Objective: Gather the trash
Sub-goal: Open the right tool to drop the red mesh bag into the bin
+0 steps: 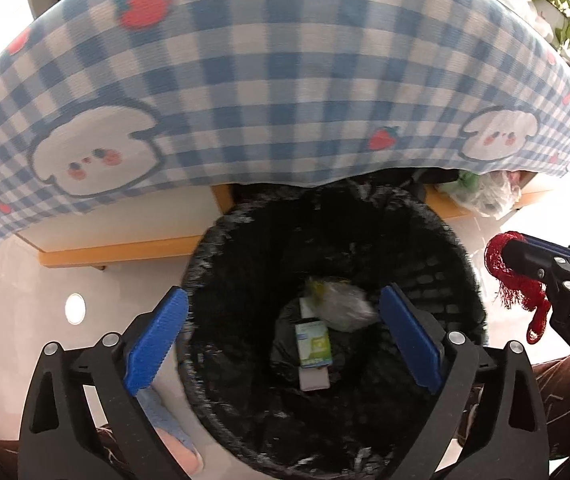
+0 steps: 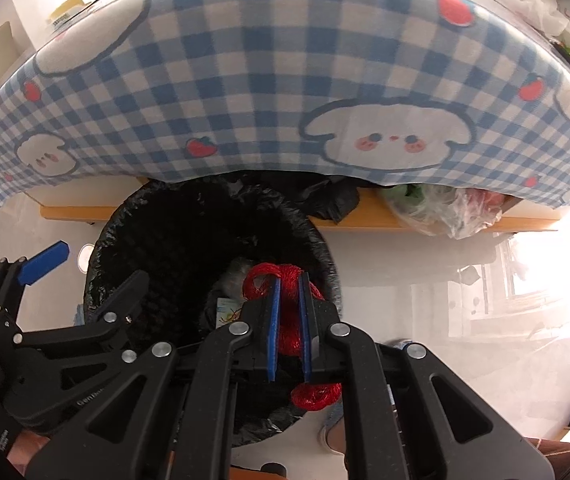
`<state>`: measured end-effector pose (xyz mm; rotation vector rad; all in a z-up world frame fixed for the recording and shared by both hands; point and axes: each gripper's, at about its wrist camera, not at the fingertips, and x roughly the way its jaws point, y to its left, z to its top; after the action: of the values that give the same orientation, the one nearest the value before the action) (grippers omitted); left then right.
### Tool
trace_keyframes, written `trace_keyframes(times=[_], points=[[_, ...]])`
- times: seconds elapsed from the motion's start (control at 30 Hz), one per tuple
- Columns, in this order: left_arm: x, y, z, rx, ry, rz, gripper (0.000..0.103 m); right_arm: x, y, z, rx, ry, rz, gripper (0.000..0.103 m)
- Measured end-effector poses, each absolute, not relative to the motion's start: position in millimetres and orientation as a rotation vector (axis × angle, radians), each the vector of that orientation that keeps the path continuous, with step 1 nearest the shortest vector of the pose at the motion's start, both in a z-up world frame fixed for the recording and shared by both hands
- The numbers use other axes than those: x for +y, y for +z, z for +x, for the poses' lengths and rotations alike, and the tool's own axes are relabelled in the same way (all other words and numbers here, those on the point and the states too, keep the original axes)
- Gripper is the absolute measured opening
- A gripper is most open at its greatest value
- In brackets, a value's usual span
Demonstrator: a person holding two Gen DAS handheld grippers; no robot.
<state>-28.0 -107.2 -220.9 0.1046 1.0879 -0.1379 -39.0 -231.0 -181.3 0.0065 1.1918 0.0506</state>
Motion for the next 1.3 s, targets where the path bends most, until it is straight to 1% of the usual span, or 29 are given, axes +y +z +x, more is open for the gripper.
trace_keyframes(times=[0.07,0.37,0.63,0.87,0.97,1.03,1.07,1.1,1.17,1.2,1.23,1.3], points=[[-95.0,-220.8,-28.4,1.084,-0.115,0.098,0.097,-222.4,-184.9,-37.7,1.2,0.072,0.015,0.008],[-47.5,-213.0,-31.3,1.07,-0.045,0.047,0.097,-182.5,-189.1,-32.0,1.185,0.117,-0.009,0.008],[-33.5,-210.6,-32.7,1.062,-0.032,0.046,0.097,-159.1,-191.6,-28.5,1.187,0.148,-0.026,0.008],[-27.4,-214.0,-31.8,1.073,-0.017,0.036,0.097,-156.0,-199.1,-27.5,1.207,0.156,-0.036,0.013],[-30.4,-216.9,-30.9,1.077,-0.017,0.044,0.097,-157.9,-202.7,-27.5,1.213,0.155,-0.032,0.019],[-32.3,-218.8,-30.7,1.081,-0.019,0.05,0.097,-159.8,-204.4,-29.1,1.214,0.148,-0.033,0.031],[-33.4,-220.0,-30.4,1.083,-0.019,0.052,0.097,-160.4,-203.9,-29.6,1.21,0.136,-0.044,0.034],[-34.1,-220.7,-30.2,1.085,-0.02,0.054,0.097,-161.4,-202.6,-30.0,1.209,0.13,-0.05,0.04],[-35.2,-222.1,-29.8,1.087,-0.016,0.056,0.097,-164.8,-200.4,-30.3,1.204,0.116,-0.053,0.044],[-35.4,-222.4,-29.4,1.089,-0.014,0.056,0.097,-167.1,-199.3,-30.1,1.205,0.108,-0.053,0.049],[-35.3,-222.5,-28.5,1.093,-0.009,0.053,0.097,-170.6,-197.4,-30.1,1.201,0.094,-0.052,0.057],[-34.1,-221.0,-27.6,1.095,-0.006,0.047,0.097,-175.7,-193.8,-30.0,1.19,0.072,-0.053,0.068]])
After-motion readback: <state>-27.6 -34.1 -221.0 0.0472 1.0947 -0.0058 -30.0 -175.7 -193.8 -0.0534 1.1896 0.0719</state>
